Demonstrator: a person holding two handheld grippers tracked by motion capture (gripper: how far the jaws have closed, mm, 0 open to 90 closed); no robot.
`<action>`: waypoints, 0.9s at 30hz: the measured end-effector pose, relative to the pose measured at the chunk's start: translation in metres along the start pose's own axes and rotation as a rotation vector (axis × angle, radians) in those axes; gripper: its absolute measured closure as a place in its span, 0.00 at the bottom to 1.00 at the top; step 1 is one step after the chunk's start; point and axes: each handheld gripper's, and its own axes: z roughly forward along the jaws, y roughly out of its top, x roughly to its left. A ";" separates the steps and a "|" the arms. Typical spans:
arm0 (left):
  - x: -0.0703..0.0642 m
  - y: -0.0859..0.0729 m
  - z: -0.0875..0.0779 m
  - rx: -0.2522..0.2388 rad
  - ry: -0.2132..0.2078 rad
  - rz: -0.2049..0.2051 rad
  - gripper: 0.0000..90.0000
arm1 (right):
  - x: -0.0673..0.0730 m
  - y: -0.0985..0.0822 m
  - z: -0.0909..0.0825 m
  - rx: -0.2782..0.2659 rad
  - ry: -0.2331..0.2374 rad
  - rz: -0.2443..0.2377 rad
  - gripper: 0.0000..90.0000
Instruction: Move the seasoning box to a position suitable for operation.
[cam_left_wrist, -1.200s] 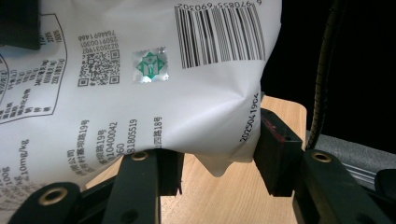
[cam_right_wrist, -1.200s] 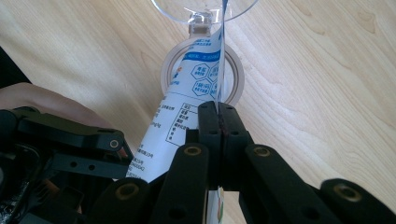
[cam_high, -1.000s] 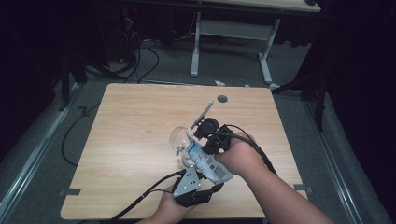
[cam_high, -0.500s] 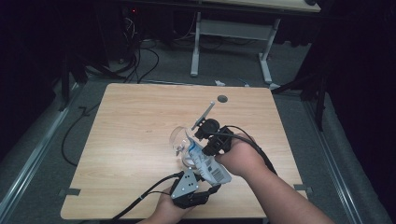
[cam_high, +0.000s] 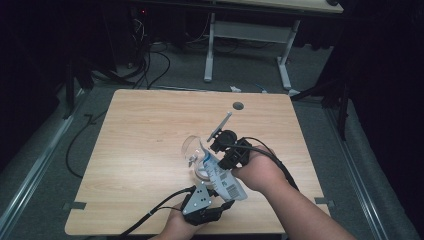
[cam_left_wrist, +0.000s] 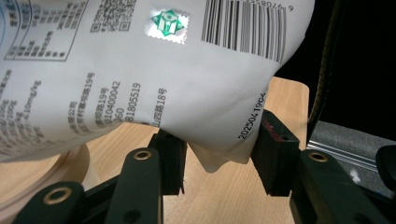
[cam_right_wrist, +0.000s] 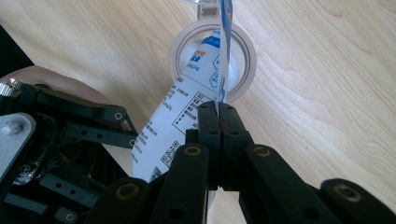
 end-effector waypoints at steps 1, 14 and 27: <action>0.000 0.000 0.000 0.000 0.000 0.000 0.65 | 0.000 0.000 0.000 0.000 0.000 0.000 1.00; 0.008 -0.009 0.000 0.018 0.019 -0.011 0.65 | -0.003 -0.009 0.003 -0.001 0.009 0.019 1.00; 0.012 -0.012 0.000 0.029 0.025 -0.024 0.65 | -0.003 -0.013 0.002 -0.002 0.010 0.019 1.00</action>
